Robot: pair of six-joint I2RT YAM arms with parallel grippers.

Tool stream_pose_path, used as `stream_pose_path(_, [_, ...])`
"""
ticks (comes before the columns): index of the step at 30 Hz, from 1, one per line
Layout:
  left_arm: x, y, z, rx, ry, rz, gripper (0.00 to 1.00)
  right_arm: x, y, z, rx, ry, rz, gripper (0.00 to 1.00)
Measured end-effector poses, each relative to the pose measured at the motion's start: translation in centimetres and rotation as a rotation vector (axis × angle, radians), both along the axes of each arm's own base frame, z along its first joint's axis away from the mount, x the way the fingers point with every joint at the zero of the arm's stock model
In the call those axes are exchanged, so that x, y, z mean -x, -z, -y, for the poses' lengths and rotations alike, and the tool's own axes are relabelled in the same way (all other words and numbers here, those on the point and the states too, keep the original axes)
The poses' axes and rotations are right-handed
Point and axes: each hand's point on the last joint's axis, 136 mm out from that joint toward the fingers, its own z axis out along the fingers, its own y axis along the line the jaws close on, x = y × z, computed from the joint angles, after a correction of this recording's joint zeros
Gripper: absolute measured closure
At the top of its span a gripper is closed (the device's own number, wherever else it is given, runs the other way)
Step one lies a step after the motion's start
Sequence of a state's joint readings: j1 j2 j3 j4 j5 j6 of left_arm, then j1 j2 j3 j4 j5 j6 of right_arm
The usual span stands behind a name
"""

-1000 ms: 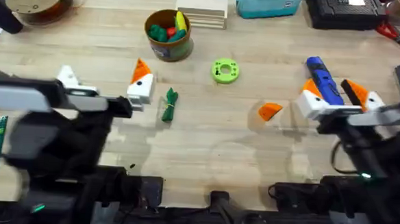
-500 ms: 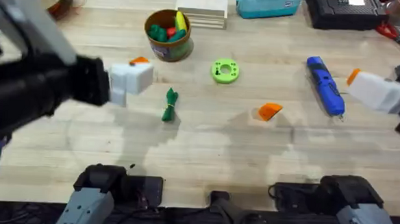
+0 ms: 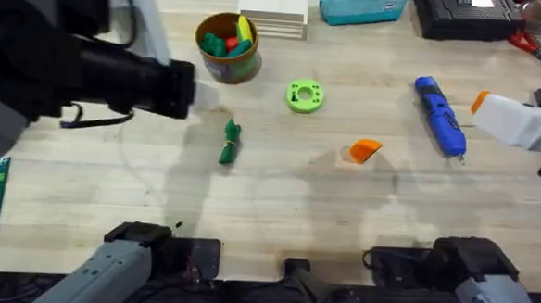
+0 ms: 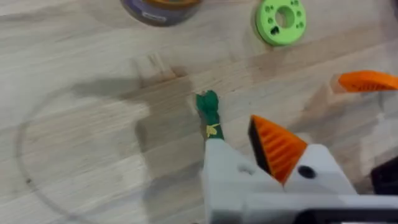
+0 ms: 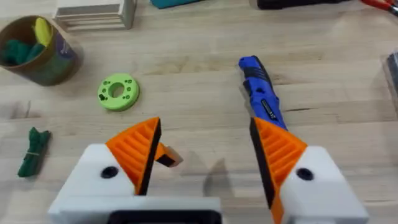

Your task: Pick up the gripper from the table and insert it into the empty holder that is missing its gripper. Then pick up a screw, insert it into the mounting hole, and use the screwdriver to tighten it. Finally, clean up the table by picking up the vegetable and placing it into the bucket.

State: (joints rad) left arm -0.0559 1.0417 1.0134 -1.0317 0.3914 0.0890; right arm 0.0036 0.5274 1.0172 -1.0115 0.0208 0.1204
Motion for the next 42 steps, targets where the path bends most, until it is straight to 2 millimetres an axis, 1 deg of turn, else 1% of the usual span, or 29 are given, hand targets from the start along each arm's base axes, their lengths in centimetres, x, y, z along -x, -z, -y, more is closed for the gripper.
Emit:
stream_pose_path(1, [0.2,0.0,0.7,0.002,0.034,0.0,0.973,0.0,0.0,0.0,0.0,0.0,0.0,0.15])
stream_pose_path(2, [0.4,0.0,1.4,0.002,0.066,0.004,0.85,0.0,0.0,0.0,0.0,0.0,0.0,0.15])
stream_pose_path(3, [0.7,-0.1,2.1,0.005,0.098,0.01,0.682,0.0,0.0,0.0,0.0,0.0,0.0,0.15])
stream_pose_path(7, [1.7,-0.6,3.9,0.018,0.182,0.028,0.085,0.0,0.0,0.0,0.0,0.0,0.0,0.149])
stream_pose_path(8, [1.7,-0.8,4.4,0.027,0.2,0.04,0.034,0.0,0.0,0.0,0.0,0.0,0.0,0.149])
stream_pose_path(10, [1.4,-1.6,5.4,0.053,0.235,0.083,0.017,0.0,0.0,0.0,0.0,0.0,0.0,0.149])
stream_pose_path(14, [0.2,-3.8,7.6,0.133,0.309,0.203,0.015,0.0,0.0,0.0,0.0,0.0,0.0,0.149])
stream_pose_path(16, [-0.1,-4.9,8.5,0.175,0.345,0.248,0.015,0.0,0.0,0.0,0.0,0.0,0.0,0.149])
stream_pose_path(18, [0.1,-5.3,9.1,0.205,0.37,0.259,0.015,0.0,0.0,0.0,0.0,0.0,0.0,0.15])
stream_pose_path(22, [1.1,-5.0,9.3,0.23,0.387,0.215,0.014,0.0,0.0,0.0,0.0,0.0,0.0,0.15])
stream_pose_path(25, [1.1,-5.0,9.4,0.234,0.39,0.212,0.014,0.0,0.0,0.0,0.0,0.0,0.0,0.15])
stream_pose_path(29, [0.1,-5.8,9.4,0.221,0.392,0.28,0.014,0.0,0.0,0.0,0.0,0.0,0.0,0.15])
stream_pose_path(33, [-1.8,-7.5,9.8,0.206,0.419,0.435,0.014,0.0,0.0,0.0,0.0,0.0,0.0,0.15])
stream_pose_path(35, [-2.3,-8.1,9.8,0.199,0.426,0.518,0.014,0.0,0.0,0.0,0.0,0.0,0.0,0.15])
stream_pose_path(37, [-2.0,-8.1,9.6,0.192,0.427,0.588,0.014,0.0,0.0,0.0,0.0,0.0,0.0,0.15])
stream_pose_path(38, [-1.5,-8.0,9.5,0.191,0.428,0.623,0.014,0.0,0.0,0.0,0.0,0.0,0.0,0.15])
stream_pose_path(40, [-0.4,-7.8,9.1,0.192,0.432,0.695,0.014,0.0,0.0,0.0,-0.001,0.0,0.0,0.15])
stream_pose_path(42, [1.3,-7.5,8.7,0.196,0.434,0.768,0.014,0.0,0.0,0.0,-0.001,0.0,0.0,0.15])
